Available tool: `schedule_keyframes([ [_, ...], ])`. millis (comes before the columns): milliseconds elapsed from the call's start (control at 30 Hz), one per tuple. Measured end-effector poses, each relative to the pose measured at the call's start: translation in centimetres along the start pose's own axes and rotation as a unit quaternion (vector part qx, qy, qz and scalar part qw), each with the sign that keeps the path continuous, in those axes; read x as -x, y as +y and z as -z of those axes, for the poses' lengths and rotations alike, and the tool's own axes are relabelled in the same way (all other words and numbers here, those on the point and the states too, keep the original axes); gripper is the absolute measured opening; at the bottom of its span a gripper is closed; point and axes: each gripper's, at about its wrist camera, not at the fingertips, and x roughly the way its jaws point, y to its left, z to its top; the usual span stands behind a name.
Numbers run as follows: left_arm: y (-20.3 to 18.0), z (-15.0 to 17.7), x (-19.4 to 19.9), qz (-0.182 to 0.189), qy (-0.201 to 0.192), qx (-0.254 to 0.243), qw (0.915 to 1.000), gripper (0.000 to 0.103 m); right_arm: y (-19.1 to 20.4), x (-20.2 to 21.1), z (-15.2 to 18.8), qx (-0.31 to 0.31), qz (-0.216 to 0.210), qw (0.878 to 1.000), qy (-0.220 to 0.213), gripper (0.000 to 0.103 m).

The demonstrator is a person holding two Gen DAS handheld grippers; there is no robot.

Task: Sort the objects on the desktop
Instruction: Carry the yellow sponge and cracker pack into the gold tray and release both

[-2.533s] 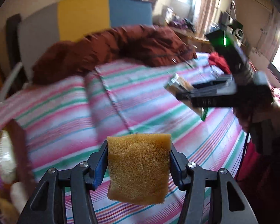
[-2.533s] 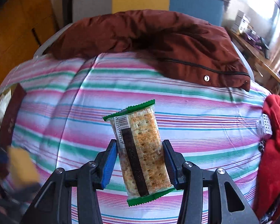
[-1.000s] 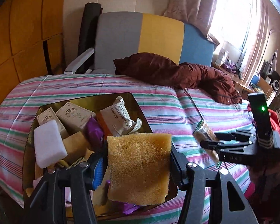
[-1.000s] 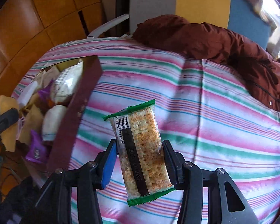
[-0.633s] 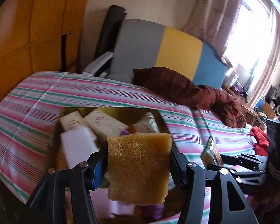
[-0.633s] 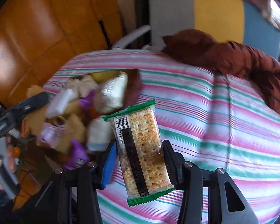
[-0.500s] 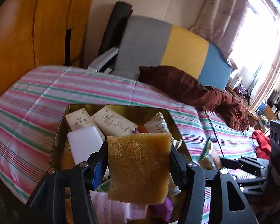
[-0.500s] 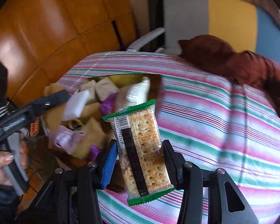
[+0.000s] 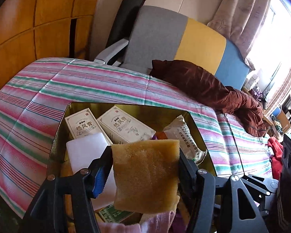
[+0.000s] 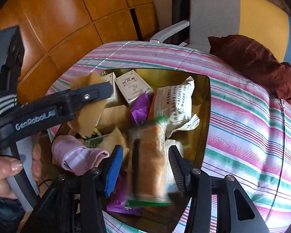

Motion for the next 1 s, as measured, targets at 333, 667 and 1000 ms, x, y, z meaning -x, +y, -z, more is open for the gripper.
schedule_keyframes([
  [333,-0.5,1.1,0.3,-0.047,-0.002,-0.023,0.9986,0.083,0.0,-0.6,0.7,0.005,0.006,1.000,0.008,0.051],
  [667,-0.9,1.7,1.8,-0.077,-0.021,-0.034,0.9963,0.085,0.0,1.1,1.5,0.002,0.014,1.000,-0.016,0.067],
  [1000,1.6,1.1,3.4,0.053,-0.028,0.036,0.9975,0.103,-0.2,1.9,2.6,-0.013,0.012,0.999,-0.026,0.070],
])
